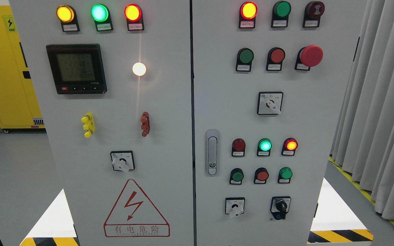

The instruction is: Press green start button

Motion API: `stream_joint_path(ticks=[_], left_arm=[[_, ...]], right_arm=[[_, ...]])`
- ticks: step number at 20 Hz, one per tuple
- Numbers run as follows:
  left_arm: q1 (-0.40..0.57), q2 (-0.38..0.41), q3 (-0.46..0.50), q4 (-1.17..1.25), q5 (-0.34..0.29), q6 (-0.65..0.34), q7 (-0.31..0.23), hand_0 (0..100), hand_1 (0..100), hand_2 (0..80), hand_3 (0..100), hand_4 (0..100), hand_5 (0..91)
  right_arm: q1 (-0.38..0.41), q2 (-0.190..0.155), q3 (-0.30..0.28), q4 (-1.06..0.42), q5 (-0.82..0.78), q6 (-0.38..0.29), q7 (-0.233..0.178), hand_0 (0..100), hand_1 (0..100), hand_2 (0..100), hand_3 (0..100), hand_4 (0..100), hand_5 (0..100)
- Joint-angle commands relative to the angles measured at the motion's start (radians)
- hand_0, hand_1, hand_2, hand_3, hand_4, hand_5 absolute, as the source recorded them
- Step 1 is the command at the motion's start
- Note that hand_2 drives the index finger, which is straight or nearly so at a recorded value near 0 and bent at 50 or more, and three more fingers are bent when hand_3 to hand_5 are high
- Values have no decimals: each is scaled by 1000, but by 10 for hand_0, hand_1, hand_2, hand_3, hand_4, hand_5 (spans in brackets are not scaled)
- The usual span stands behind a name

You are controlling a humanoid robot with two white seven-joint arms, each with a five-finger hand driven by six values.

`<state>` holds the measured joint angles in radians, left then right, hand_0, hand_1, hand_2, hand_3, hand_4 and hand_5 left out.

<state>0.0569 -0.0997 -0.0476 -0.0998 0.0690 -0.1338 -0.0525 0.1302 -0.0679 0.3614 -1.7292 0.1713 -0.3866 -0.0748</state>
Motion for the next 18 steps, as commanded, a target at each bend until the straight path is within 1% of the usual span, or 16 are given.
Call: stream_joint_path(ticks=[1,2,3,4,5,6,7,8,9,10,11,12,14,15,17,18], left_arm=[[0,0,0,0,0,0,0,120,556,0,0,0,0],[1,0,0,0,0,0,0,120,556,0,0,0,0],[0,0,0,0,0,0,0,120,556,0,0,0,0],[0,0,0,-1,0,0,0,120,556,0,0,0,0],[0,0,0,-1,0,0,0,120,556,0,0,0,0],[0,0,0,0,0,0,0,120,556,0,0,0,0],[0,0,0,0,0,0,0,120,556,0,0,0,0],[0,0,0,-1,0,0,0,120,556,0,0,0,0],[0,0,0,0,0,0,0,120,556,0,0,0,0],[0,0,0,-1,0,0,0,120,556,0,0,0,0],[0,0,0,0,0,0,0,120,556,0,0,0,0],[0,0,0,-1,0,0,0,120,556,0,0,0,0],[0,0,0,-1,0,0,0,120,556,0,0,0,0],[0,0,0,0,0,0,0,120,556,0,0,0,0],[0,0,0,0,0,0,0,120,556,0,0,0,0],[1,0,0,-1,0,0,0,120,556,0,0,0,0]], right_arm=[[-1,-1,-15,2,22,2,1,569,679,0,138,249,135],[-4,0,-25,3,61,3,0,550,687,0,142,260,146],[-9,3,-48,5,127,3,-5,508,703,0,170,298,173],[-12,6,-83,3,201,3,-20,446,737,0,285,423,302],[-18,10,-111,2,279,3,-42,443,745,0,318,463,346],[-35,11,-128,-3,350,3,-63,472,771,0,513,672,655],[-53,17,-140,-10,423,3,-81,490,800,0,661,803,789],[-66,20,-156,-26,480,3,-91,512,811,0,728,850,842],[-78,22,-180,-39,537,5,-91,530,820,0,753,863,855],[-90,22,-196,-46,595,3,-91,520,854,0,866,973,962],[-104,23,-203,-46,649,5,-92,535,857,0,869,975,962],[-116,23,-205,-44,690,5,-92,542,872,0,884,985,1000],[-139,31,-210,-36,738,8,-92,543,885,0,909,1000,1000],[-150,34,-213,-30,764,9,-94,561,894,0,913,999,1000],[-184,34,-222,-13,801,9,-94,561,903,0,913,1000,1000],[-207,34,-231,-4,809,11,-94,583,907,0,912,1000,1000]])
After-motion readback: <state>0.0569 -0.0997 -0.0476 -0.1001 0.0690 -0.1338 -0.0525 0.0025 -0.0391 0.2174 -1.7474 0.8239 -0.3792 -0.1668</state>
